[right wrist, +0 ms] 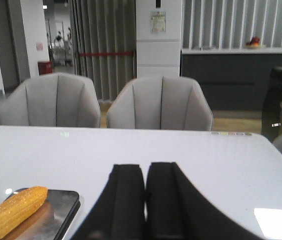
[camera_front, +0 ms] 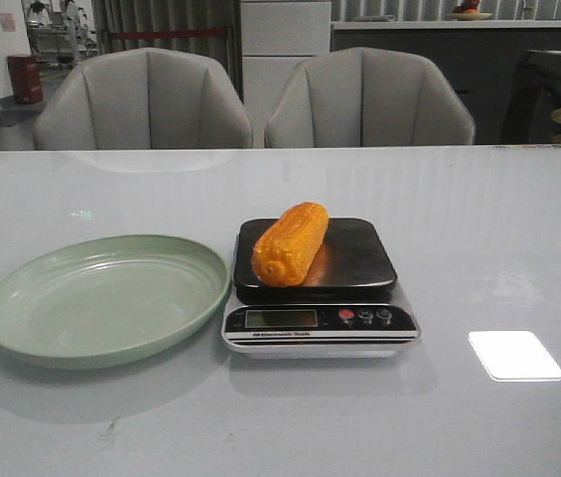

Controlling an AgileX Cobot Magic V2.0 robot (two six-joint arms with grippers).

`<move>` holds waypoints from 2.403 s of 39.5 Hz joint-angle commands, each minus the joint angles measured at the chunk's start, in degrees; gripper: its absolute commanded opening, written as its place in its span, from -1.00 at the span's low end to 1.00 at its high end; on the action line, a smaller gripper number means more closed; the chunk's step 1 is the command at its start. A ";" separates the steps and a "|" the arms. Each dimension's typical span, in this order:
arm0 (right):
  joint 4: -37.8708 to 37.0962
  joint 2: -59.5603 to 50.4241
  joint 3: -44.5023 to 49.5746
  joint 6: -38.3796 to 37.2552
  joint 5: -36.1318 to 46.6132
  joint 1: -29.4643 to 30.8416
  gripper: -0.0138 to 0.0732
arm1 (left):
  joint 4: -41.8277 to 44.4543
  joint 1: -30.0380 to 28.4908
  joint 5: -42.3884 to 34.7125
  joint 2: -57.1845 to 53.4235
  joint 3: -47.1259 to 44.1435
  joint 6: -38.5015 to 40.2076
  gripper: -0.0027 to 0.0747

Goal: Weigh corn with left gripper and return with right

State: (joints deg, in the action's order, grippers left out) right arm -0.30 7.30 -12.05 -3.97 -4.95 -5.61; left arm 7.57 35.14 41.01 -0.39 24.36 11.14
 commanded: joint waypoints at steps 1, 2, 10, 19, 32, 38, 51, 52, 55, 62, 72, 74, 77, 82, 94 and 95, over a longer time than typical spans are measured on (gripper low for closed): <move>0.30 7.31 -8.18 0.00 -4.80 0.38 -0.29 | 0.35 -0.01 -4.03 -0.81 1.30 0.09 -0.64; 0.30 9.10 -9.94 0.00 -7.20 0.38 -0.29 | 0.35 -0.01 -4.03 -0.81 1.30 0.09 -0.64; 0.96 15.81 -14.87 0.00 -14.14 0.38 -0.29 | 0.35 -0.01 -4.03 -0.81 1.30 0.09 -0.64; 1.14 16.69 -14.79 0.00 -15.27 0.40 -0.29 | 0.35 -0.01 -4.03 -0.81 1.30 0.09 -0.64; 4.21 22.14 -16.76 -0.06 -15.76 -0.14 0.44 | 0.35 -0.01 -4.03 -0.81 1.30 0.09 -0.64; 4.33 28.13 -21.23 -0.06 -16.00 -4.51 0.69 | 0.35 -0.01 -4.03 -0.81 1.07 0.09 -0.64; 9.16 49.16 -36.31 -0.54 -19.09 -20.10 0.68 | 0.35 -0.01 -4.03 -0.92 0.94 0.09 -0.64; 9.16 50.91 -37.68 -1.10 -19.34 -21.26 0.68 | 0.35 -0.01 -4.03 -0.92 0.94 0.09 -0.64; 9.00 57.96 -43.69 -3.46 -20.98 -23.84 0.68 | 0.35 -0.01 -4.03 -0.92 0.94 0.09 -0.64; 5.50 72.27 -56.81 -11.20 -26.15 -27.01 0.68 | 0.35 -0.01 -4.03 -1.03 0.94 0.09 -0.64; -14.05 88.74 -72.94 -37.19 -38.83 -31.55 0.68 | 0.35 -0.01 -4.03 -1.03 0.94 0.09 -0.64; -15.59 91.64 -75.73 -40.29 -41.29 -32.02 0.68 | 0.35 -0.01 -4.03 -1.03 0.94 0.09 -0.64; -15.63 95.19 -79.07 -43.57 -44.44 -32.02 0.68 | 0.35 -0.01 -4.03 -1.03 0.94 0.09 -0.64; -14.44 99.26 -82.52 -46.74 -46.91 -32.02 0.68 | 0.35 -0.01 -4.03 -1.03 0.94 0.09 -0.64; -11.42 105.16 -84.08 -50.89 -47.04 -32.02 0.68 | 0.35 -0.01 -4.03 -1.03 0.94 0.09 -0.64; -11.29 105.37 -84.08 -50.89 -47.11 -32.02 0.68 | 0.35 -0.01 -4.03 -1.03 0.94 0.09 -0.64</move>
State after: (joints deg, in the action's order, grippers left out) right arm -11.17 114.91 -94.11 -54.29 -52.72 -37.72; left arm 7.68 35.14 41.01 -0.39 24.08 11.14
